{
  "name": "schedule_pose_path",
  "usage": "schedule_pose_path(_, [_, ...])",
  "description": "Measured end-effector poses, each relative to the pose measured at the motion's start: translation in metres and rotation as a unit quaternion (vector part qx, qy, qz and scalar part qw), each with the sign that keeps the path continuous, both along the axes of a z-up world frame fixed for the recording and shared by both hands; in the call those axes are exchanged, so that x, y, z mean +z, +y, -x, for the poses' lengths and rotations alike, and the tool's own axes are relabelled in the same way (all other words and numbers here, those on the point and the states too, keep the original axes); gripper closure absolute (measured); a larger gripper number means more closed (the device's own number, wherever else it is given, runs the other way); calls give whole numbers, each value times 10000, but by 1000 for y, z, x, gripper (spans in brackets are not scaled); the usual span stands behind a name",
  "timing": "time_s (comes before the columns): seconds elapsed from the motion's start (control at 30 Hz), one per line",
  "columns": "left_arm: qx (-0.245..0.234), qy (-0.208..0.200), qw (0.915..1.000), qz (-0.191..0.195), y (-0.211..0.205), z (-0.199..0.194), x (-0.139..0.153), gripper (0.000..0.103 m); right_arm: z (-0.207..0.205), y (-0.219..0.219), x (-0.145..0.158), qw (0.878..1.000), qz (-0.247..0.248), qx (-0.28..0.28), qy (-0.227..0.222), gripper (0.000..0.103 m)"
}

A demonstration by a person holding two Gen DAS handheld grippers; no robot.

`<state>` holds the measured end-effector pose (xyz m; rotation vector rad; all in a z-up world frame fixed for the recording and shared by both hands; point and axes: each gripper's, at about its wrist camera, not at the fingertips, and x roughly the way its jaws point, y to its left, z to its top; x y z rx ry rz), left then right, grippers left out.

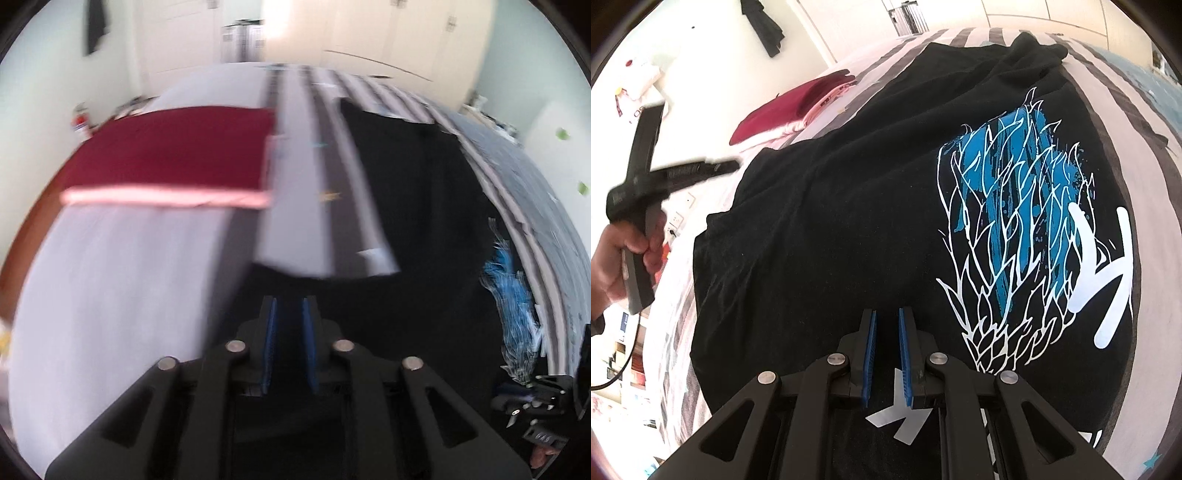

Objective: Fold clothes

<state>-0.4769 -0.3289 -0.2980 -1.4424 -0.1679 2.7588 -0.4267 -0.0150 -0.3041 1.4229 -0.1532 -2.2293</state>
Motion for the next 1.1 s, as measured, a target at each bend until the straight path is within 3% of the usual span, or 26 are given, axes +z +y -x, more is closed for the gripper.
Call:
schedule_pose_path(0.13, [-99,-371,9988,289,6,28,-30,88,-2,0,0,10000,12,3,4,91])
schedule_pose_path(0.2, [39,-360,9992,188,-5,32,-37,87,-3,0,1,10000,26,-9,4,91])
schedule_pose_path(0.33, [370,-364,9970,570,-11,31,-34,89,-6,2,1,10000,74,-49,-39,91])
schedule_pose_path(0.47, [846,-534,9935,550,-27,33,-30,89,-9,13,9,9999,14,-28,-159,91])
schedule_pose_path(0.6, [667,-350,9945,724,-8,48,-9,88,4,36,27,9998,-41,-217,4,91])
schedule_pose_path(0.67, [480,-271,9960,697,11,65,1,81,21,53,32,9992,-78,-391,88,91])
schedule_pose_path(0.73, [322,-205,9982,469,33,83,9,68,41,68,32,9985,-115,-508,149,91])
schedule_pose_path(0.87, [53,-180,9997,125,75,124,15,57,87,89,31,9976,-173,-593,300,91])
schedule_pose_path(1.1, [-658,-114,9975,-244,141,193,4,53,167,109,31,9936,-195,-1022,444,91])
